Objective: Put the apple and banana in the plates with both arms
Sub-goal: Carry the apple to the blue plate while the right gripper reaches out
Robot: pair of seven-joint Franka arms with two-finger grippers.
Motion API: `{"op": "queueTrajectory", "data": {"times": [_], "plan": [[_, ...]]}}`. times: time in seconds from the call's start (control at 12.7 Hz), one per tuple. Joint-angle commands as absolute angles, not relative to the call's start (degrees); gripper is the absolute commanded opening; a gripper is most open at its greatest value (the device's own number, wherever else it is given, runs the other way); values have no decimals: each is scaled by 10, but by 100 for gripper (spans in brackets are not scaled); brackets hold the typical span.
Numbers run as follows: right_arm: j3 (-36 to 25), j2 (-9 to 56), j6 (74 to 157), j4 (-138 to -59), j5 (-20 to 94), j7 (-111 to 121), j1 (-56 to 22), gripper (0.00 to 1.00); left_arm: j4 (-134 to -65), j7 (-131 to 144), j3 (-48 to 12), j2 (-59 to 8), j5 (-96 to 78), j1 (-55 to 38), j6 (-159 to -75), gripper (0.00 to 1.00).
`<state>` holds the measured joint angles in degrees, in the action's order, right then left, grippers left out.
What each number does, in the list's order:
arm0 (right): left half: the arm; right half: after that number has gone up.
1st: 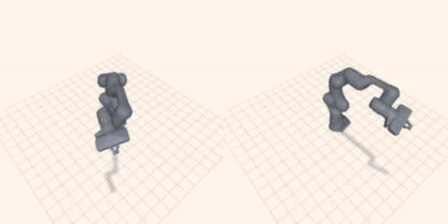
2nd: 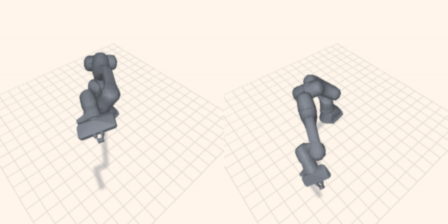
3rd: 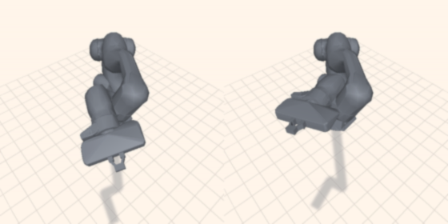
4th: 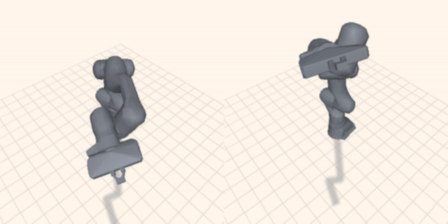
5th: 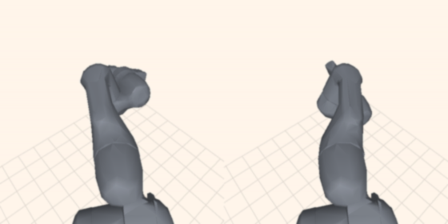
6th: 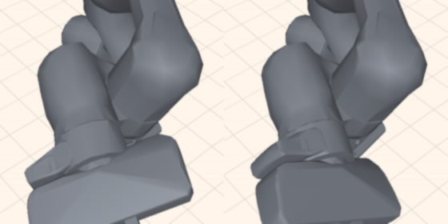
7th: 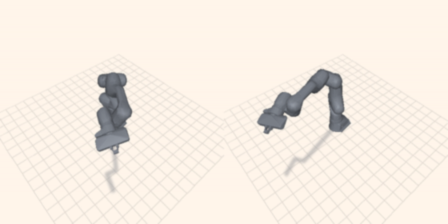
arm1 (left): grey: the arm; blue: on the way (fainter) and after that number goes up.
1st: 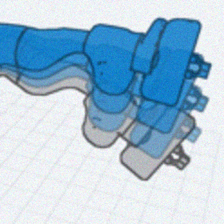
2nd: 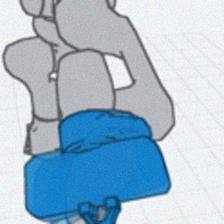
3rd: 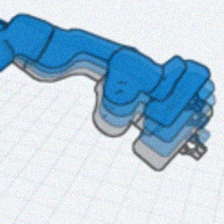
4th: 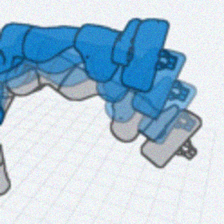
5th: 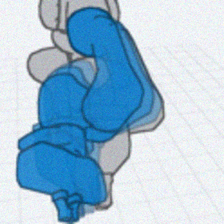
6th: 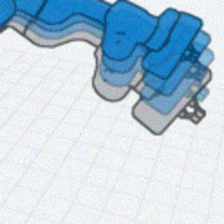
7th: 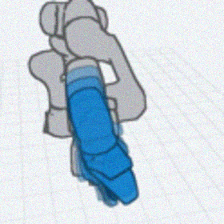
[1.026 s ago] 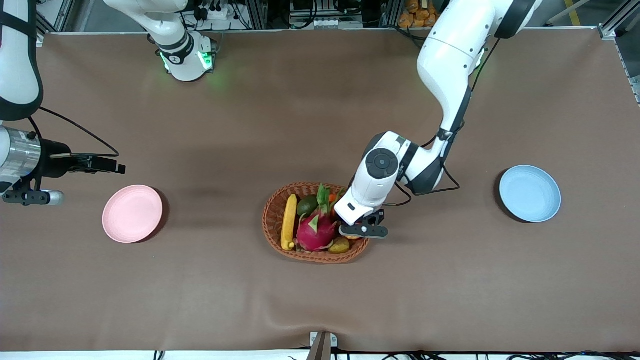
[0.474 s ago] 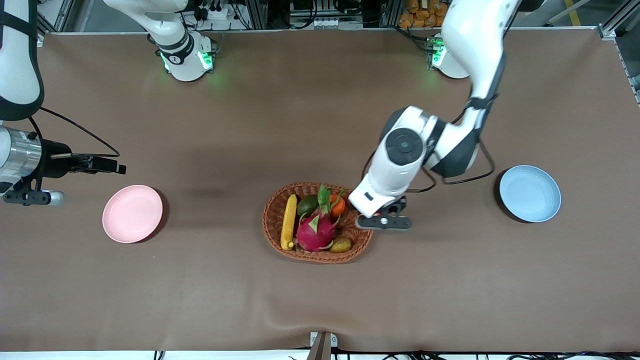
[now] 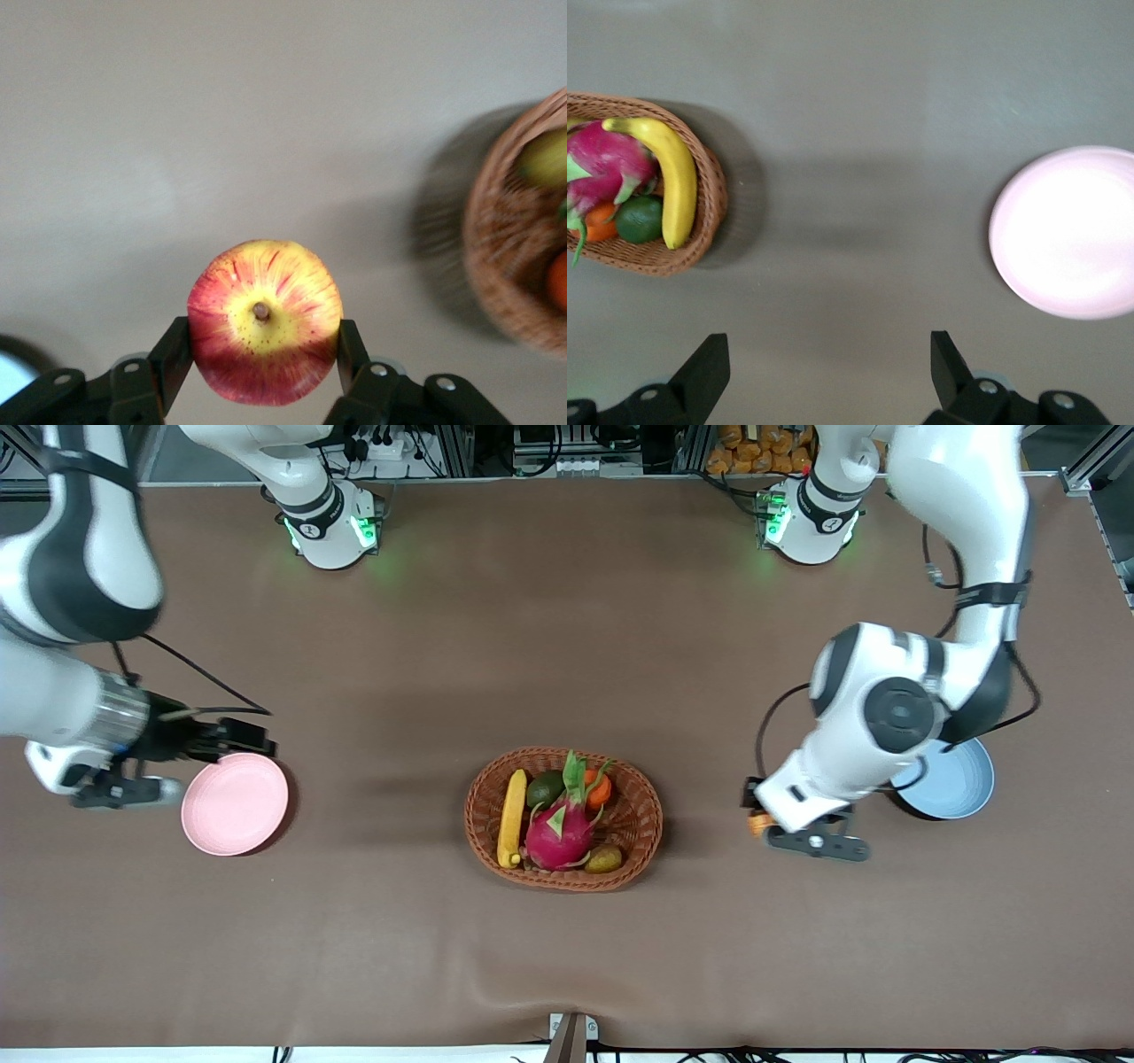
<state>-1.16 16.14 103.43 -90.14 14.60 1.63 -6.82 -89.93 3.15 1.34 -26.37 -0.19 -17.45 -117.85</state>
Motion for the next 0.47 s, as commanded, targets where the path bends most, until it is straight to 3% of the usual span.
{"op": "queueTrajectory", "data": {"times": [0.0, 0.39], "plan": [[-16, 221, 1097, -865, 152, -5, -112, 100, -994, -39, 5, -192, 1, -128, -1180, 24], [-16, 286, 1284, -865, 153, -51, -184, 100, -1084, -174, 5, -139, 0, -30, -1188, 23]]}}
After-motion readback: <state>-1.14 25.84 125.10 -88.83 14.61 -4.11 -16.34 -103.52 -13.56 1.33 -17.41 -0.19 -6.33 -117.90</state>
